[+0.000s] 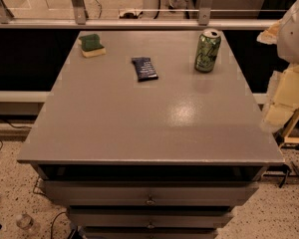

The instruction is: Pick rxbar blueberry

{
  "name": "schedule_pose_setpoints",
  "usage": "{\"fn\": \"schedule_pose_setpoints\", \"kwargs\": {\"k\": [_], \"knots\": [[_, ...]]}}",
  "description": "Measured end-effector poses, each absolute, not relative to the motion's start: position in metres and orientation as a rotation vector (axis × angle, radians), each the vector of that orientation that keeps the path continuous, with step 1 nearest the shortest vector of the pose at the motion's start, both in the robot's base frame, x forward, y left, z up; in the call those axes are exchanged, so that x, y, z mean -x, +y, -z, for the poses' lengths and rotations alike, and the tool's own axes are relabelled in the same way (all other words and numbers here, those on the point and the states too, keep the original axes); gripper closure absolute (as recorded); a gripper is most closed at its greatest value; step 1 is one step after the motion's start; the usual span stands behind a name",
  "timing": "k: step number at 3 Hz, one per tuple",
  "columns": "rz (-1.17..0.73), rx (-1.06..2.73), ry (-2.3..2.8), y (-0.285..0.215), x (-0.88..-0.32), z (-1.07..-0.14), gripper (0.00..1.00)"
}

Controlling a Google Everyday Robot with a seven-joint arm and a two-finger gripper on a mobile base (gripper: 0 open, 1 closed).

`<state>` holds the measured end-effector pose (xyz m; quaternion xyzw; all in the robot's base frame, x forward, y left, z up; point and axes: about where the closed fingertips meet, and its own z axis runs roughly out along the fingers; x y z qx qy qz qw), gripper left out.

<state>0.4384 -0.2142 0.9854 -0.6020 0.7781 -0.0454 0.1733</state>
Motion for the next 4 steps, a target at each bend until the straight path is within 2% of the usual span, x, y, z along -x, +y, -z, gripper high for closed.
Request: {"fn": "schedule_pose_setpoints", "kwargs": {"k": [2,4], "knots": [[0.146,1.628,2.238,-0.206,-0.445,-0.98,0.0],[-0.025,1.131,2.339,-0.175,-0.462,-0.927,0.0]]}}
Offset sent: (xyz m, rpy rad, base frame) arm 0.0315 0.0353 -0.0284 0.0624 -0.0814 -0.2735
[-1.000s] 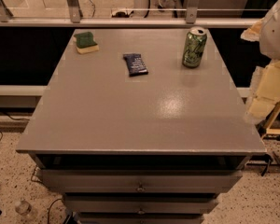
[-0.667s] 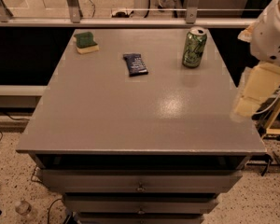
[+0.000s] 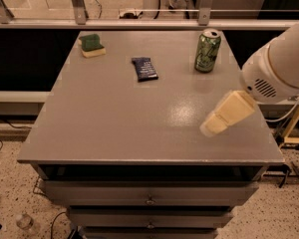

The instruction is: Pick rxbar blueberry

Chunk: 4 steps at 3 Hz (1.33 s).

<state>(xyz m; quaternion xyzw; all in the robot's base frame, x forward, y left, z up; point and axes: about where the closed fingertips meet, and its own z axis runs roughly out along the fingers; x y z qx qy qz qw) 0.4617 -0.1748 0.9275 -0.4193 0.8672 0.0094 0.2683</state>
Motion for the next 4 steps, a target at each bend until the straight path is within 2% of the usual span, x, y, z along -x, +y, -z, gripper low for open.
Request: {"fn": "schedule_pose_setpoints", "kwargs": {"k": [2,4], "knots": [[-0.158,0.847,2.193,-0.159,-0.495,-0.907,0.0],[-0.126,0.792,2.113,-0.159,-0.513,-0.925,0.0]]}}
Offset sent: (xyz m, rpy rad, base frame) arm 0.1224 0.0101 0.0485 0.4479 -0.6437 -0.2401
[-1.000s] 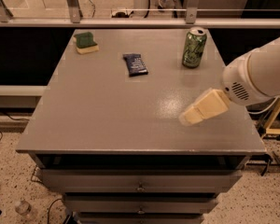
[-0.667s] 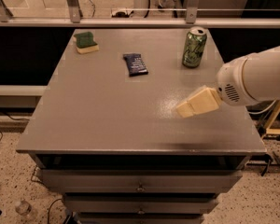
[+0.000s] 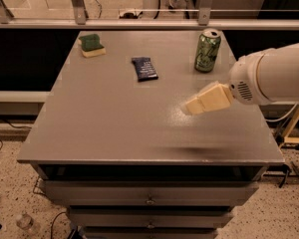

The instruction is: Pick rxbar blueberry

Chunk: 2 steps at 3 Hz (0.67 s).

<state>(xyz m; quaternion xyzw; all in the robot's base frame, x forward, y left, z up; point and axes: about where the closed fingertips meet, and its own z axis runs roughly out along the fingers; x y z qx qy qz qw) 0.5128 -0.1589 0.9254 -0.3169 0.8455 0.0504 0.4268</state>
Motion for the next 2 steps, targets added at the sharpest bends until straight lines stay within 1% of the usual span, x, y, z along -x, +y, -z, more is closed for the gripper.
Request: {"fn": "schedule_pose_setpoints", "kwargs": {"k": [1,2], "knots": [[-0.119,0.768,2.076,-0.151,-0.517,-0.925,0.0],[-0.186,0.719,1.984,-0.12,-0.545,-0.922,0.0]]}}
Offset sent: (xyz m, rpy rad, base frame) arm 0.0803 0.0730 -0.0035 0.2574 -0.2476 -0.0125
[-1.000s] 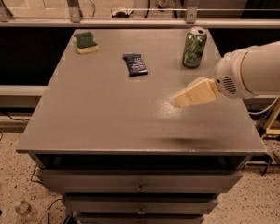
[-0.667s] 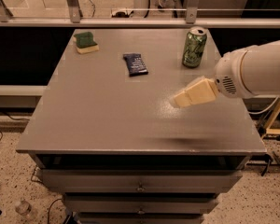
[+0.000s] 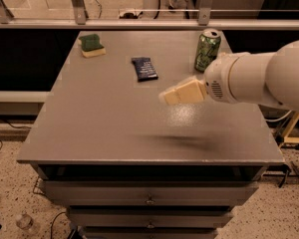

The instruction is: Pick rxbar blueberry

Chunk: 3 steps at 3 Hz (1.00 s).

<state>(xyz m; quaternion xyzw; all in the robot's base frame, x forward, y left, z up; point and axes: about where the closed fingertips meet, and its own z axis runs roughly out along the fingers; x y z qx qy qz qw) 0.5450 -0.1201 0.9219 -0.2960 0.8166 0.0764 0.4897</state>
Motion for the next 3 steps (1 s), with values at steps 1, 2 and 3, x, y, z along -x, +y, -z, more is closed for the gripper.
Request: {"fn": "schedule_pose_setpoints", "kwargs": {"k": [1,2,3], "knots": [[-0.28,0.64,1.877,-0.09,-0.584,-0.93,0.0],[-0.348,0.577,1.814,-0.068,-0.613,-0.936,0.0],[-0.376,0.545,1.792,-0.046,-0.637,-0.936,0.0]]}}
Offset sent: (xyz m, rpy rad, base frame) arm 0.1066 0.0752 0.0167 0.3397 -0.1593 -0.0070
